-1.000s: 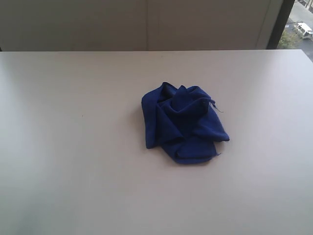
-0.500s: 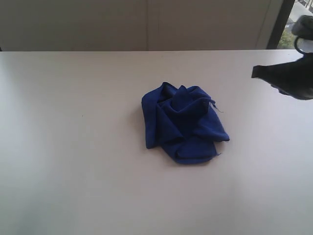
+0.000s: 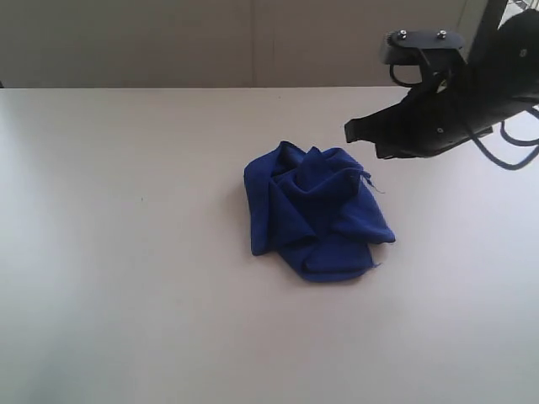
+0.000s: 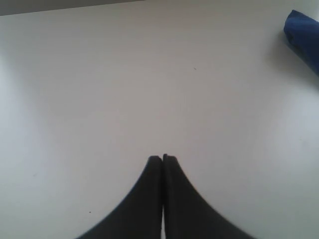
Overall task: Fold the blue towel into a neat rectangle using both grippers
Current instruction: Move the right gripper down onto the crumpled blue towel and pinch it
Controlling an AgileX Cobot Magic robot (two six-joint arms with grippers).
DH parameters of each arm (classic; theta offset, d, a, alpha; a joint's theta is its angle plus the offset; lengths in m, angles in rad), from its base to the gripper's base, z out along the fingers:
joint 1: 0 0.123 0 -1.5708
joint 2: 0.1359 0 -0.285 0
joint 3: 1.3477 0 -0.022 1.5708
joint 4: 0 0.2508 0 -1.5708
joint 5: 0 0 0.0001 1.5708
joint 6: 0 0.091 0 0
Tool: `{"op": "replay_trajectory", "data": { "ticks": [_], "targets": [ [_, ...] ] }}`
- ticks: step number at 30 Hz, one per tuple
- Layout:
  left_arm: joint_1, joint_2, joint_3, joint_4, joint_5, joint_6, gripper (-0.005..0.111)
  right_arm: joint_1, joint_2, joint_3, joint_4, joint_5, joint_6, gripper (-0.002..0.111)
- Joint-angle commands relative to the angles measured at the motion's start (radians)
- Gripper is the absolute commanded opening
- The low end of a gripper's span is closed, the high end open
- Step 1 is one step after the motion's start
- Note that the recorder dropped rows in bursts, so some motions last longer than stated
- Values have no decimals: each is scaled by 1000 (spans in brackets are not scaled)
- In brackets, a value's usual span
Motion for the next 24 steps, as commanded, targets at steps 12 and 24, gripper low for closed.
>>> {"op": "replay_trajectory", "data": {
  "ticks": [12,24],
  "targets": [
    [-6,-5,5,-7,-3,0,0,2,164,-93,218,38,-297,51],
    [-6,-5,5,-7,-3,0,0,2,213,-93,224,13,-318,51]
  ]
}}
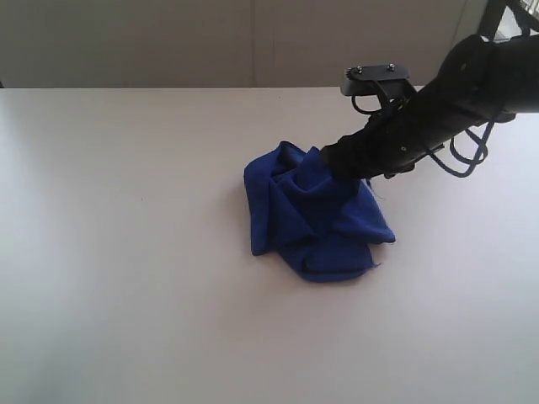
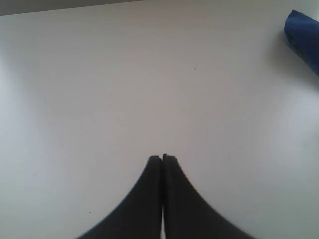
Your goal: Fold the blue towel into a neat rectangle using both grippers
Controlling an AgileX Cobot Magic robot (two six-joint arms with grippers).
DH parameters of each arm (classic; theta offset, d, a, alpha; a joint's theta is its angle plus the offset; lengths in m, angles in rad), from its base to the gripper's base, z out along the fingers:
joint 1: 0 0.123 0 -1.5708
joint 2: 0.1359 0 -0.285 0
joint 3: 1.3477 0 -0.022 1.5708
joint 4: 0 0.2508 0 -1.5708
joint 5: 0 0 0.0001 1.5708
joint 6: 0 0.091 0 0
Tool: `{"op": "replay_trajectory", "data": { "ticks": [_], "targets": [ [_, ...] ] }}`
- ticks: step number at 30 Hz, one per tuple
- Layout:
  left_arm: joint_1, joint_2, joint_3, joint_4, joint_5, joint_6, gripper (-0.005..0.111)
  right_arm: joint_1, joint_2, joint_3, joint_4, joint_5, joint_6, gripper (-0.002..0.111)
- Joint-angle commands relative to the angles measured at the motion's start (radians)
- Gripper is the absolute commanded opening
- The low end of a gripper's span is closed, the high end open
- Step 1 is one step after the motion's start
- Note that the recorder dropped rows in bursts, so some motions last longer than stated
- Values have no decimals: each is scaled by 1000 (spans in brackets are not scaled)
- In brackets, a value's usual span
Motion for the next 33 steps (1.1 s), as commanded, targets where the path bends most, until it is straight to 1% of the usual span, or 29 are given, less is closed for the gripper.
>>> {"op": "replay_trajectory", "data": {
  "ticks": [1,4,6,9,10,12,13,17,23,28,31,33],
  "targets": [
    [-6,-5,5,-7,-3,0,0,0,13,-5,8,3,-14,51],
    [-6,-5,5,-7,-3,0,0,0,13,-5,9,12,-14,48],
    [-6,-5,5,-7,-3,0,0,0,13,-5,9,19,-14,42],
    [-6,-5,5,-7,-3,0,0,0,13,-5,9,38,-21,25],
    [-6,-5,5,-7,-3,0,0,0,13,-5,9,48,-23,16],
    [-6,-5,5,-7,-3,0,0,0,11,-5,9,57,-48,4],
    [-6,-5,5,-7,-3,0,0,0,11,-5,9,54,-53,0],
    [-6,-5,5,-7,-3,0,0,0,-18,-21,9,59,-63,0],
    [-6,-5,5,-7,-3,0,0,0,-121,-65,-8,122,-68,0],
    [-6,-5,5,-7,-3,0,0,0,-184,-63,-112,137,-91,0],
    [-6,-5,5,-7,-3,0,0,0,-188,-63,-198,163,-91,0],
    [-6,-5,5,-7,-3,0,0,0,-184,-62,-217,178,-91,0]
  ]
}}
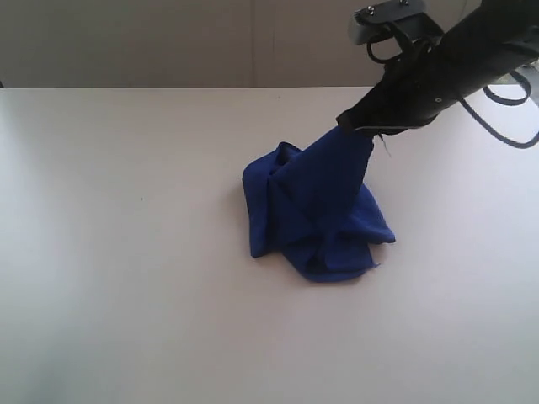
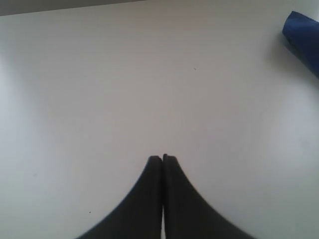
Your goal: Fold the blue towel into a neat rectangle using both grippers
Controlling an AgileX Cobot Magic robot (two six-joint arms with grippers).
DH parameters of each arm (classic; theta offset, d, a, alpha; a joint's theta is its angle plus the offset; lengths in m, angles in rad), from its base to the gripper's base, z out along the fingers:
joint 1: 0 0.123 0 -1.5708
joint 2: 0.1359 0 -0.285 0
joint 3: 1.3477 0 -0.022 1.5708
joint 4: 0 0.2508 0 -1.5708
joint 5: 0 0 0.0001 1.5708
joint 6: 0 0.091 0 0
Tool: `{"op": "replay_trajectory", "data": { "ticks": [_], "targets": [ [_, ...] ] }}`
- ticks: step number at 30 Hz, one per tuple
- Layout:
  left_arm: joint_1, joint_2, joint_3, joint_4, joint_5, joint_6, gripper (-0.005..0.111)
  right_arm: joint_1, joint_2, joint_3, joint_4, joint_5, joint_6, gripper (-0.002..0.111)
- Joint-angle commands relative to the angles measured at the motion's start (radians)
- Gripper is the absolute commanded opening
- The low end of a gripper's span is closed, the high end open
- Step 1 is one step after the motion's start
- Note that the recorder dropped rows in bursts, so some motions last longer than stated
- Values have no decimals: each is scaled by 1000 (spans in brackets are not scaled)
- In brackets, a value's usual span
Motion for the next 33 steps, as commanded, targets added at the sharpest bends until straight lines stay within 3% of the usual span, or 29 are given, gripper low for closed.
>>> {"op": "replay_trajectory", "data": {
  "ticks": [1,33],
  "targets": [
    [-6,-5,5,-7,-3,0,0,0,-3,-2,-66,33,-14,0],
    [-6,-5,5,-7,-48,0,0,0,1,-2,-58,35,-14,0]
  ]
}}
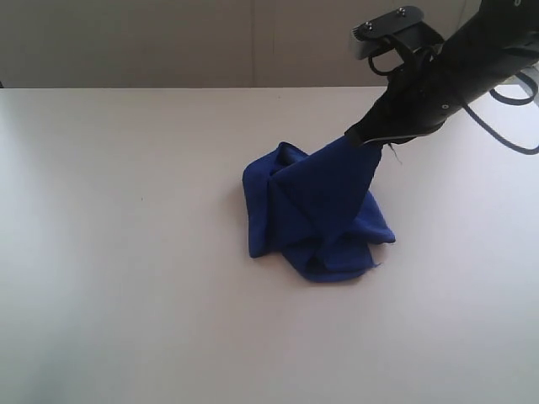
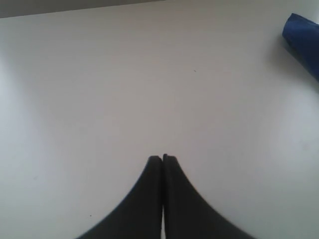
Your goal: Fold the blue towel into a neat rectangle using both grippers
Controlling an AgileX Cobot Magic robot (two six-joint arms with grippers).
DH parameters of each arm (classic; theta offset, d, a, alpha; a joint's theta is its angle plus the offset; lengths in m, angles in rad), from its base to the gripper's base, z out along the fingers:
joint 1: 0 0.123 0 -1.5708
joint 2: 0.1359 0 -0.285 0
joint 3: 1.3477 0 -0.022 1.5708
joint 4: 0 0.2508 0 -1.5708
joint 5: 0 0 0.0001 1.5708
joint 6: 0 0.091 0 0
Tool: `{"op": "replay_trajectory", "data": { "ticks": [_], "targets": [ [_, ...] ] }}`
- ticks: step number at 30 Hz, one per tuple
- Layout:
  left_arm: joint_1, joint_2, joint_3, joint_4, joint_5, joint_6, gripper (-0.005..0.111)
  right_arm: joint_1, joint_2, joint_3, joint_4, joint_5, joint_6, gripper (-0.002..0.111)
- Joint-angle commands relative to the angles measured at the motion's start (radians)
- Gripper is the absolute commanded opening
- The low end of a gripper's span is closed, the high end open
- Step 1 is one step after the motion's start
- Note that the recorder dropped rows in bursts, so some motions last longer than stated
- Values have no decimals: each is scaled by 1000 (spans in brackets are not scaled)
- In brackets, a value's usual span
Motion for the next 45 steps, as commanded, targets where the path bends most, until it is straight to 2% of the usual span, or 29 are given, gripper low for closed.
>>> {"op": "replay_trajectory", "data": {
  "ticks": [1,12,18,25,29,30,32,35,41,45],
  "targets": [
    [-6,-5,5,-7,-51,0,0,0,-1,-2,1,-3,-13,0],
    [-6,-5,5,-7,-228,0,0,0,-1,-2,1,-13,-13,0],
    [-6,-5,5,-7,-386,0,0,0,-1,-2,1,-15,-13,0],
    [-6,-5,5,-7,-422,0,0,0,-1,-2,1,-17,-13,0],
    [-6,-5,5,-93,-498,0,0,0,-1,-2,1,-42,-13,0],
    [-6,-5,5,-140,-495,0,0,0,-1,-2,1,-52,-13,0],
    [-6,17,-17,-274,-401,0,0,0,-1,-2,13,-67,-5,0],
    [-6,110,-57,-285,-267,33,0,0,-1,-2,50,-90,-2,0],
    [-6,363,-78,-287,-284,30,0,0,-1,-2,54,-99,-2,0],
    [-6,368,-78,-287,-293,23,0,0,-1,-2,51,-80,-6,0]
  ]
}}
